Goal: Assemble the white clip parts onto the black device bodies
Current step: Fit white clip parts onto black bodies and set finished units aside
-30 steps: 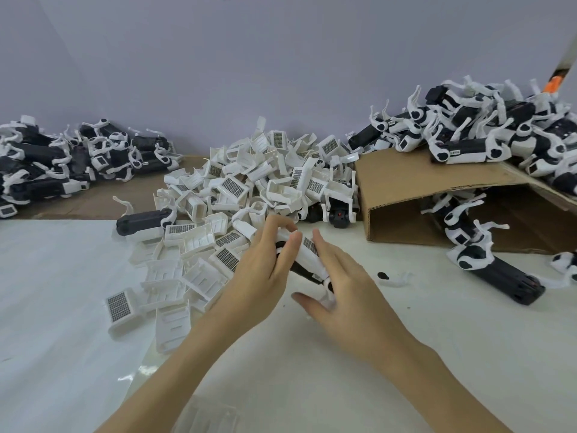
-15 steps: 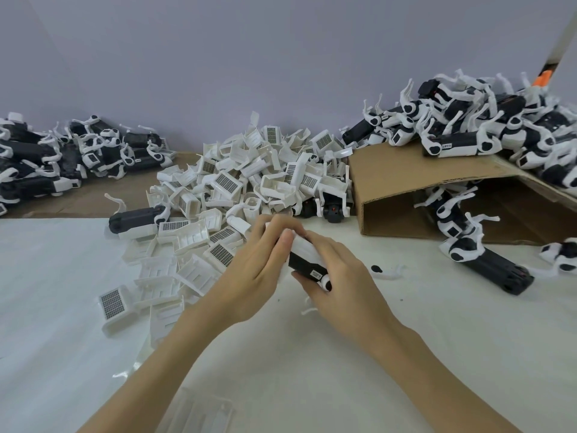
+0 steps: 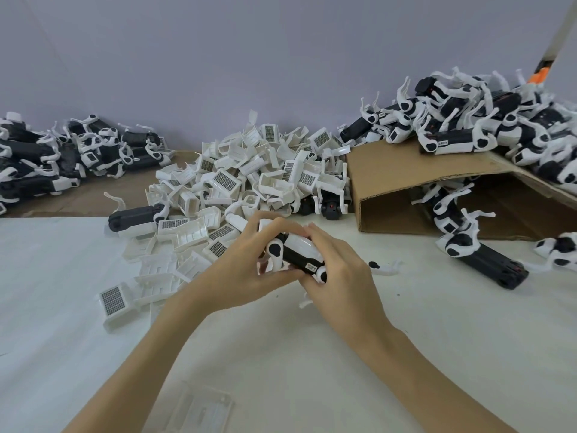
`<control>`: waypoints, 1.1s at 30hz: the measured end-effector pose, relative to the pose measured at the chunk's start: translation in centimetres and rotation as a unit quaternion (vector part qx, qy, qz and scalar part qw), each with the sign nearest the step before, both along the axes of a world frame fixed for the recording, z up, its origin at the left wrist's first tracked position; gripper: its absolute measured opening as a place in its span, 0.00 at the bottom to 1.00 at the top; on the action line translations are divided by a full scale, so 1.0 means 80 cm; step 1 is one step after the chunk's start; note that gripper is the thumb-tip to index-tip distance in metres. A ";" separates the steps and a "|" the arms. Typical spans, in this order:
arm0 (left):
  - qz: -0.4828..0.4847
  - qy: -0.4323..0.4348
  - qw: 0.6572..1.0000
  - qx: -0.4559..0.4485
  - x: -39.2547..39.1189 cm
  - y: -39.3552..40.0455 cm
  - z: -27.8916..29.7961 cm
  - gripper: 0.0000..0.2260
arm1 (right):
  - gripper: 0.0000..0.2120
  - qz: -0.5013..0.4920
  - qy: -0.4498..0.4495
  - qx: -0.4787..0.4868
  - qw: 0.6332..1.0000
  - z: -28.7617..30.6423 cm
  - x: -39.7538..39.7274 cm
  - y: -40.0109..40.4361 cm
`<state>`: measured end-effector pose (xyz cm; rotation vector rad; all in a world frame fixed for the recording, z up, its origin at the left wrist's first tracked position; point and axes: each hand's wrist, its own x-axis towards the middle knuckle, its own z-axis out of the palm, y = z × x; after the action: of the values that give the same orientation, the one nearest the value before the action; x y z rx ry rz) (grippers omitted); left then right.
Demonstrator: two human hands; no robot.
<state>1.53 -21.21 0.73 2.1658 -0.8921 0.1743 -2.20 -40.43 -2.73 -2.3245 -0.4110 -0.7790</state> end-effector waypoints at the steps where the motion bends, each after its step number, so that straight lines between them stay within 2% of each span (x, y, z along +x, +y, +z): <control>1: 0.000 -0.002 1.000 0.005 0.001 0.002 -0.001 0.21 | 0.33 -0.004 0.000 -0.001 1.000 0.000 0.001 0.000; 8: 0.010 -0.029 0.999 0.012 0.000 -0.001 -0.008 0.22 | 0.31 0.040 0.031 0.026 0.998 0.002 0.005 -0.006; 14: 0.016 -0.022 0.999 0.023 0.002 0.000 -0.006 0.21 | 0.30 -0.035 -0.023 -0.054 0.998 0.005 0.005 -0.010; 19: 0.008 -0.016 1.000 -0.004 0.002 -0.001 -0.004 0.19 | 0.28 -0.056 -0.069 -0.061 0.994 0.008 0.001 -0.007; 28: 0.020 -0.029 0.999 -0.017 0.004 -0.005 -0.009 0.15 | 0.23 -0.039 -0.022 -0.079 0.996 0.013 0.000 -0.010; 33: 0.032 -0.030 0.999 -0.020 0.006 -0.005 -0.013 0.15 | 0.27 -0.026 -0.008 -0.066 0.997 0.008 0.000 -0.009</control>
<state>1.98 -21.58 -0.31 2.1629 -0.8459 0.2880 -2.24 -41.18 -2.09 -2.4618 -0.4227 -0.8177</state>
